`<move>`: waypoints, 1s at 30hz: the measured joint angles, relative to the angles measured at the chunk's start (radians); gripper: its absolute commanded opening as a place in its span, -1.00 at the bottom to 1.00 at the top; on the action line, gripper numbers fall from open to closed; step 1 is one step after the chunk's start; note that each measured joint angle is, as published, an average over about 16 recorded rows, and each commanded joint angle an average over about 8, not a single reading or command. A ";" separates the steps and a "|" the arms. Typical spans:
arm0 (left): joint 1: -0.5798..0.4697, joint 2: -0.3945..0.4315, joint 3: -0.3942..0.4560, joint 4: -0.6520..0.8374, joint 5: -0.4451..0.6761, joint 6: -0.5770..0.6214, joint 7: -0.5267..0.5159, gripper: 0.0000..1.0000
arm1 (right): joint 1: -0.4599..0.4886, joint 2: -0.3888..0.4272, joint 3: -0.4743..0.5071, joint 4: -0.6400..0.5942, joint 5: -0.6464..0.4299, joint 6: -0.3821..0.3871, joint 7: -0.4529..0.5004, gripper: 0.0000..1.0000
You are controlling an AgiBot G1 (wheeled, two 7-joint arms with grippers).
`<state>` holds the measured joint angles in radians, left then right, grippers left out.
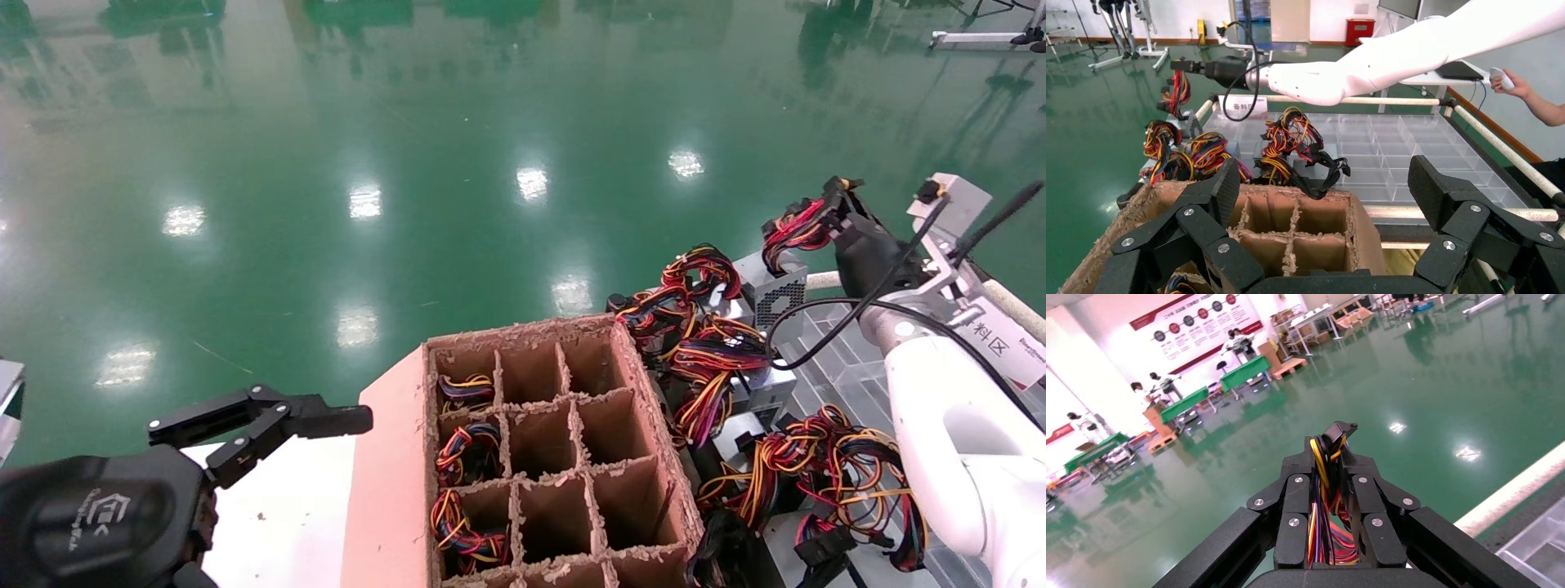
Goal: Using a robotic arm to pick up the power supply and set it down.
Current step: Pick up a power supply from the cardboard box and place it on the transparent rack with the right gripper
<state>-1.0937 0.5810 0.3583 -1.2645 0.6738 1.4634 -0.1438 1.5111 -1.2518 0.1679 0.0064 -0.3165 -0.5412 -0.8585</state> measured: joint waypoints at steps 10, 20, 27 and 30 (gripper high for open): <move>0.000 0.000 0.000 0.000 0.000 0.000 0.000 1.00 | -0.036 0.025 0.026 -0.003 0.037 -0.012 -0.033 -1.00; 0.000 0.000 0.000 0.000 0.000 0.000 0.000 1.00 | -0.076 0.066 0.029 -0.008 0.041 -0.035 -0.041 -1.00; 0.000 0.000 0.000 0.000 0.000 0.000 0.000 1.00 | -0.098 0.091 0.021 -0.011 0.029 -0.052 -0.022 -1.00; 0.000 0.000 0.000 0.000 0.000 0.000 0.000 1.00 | -0.105 0.099 0.017 -0.013 0.023 -0.058 -0.011 -1.00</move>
<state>-1.0938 0.5808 0.3587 -1.2645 0.6736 1.4633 -0.1437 1.4060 -1.1526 0.1845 -0.0062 -0.2933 -0.5994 -0.8695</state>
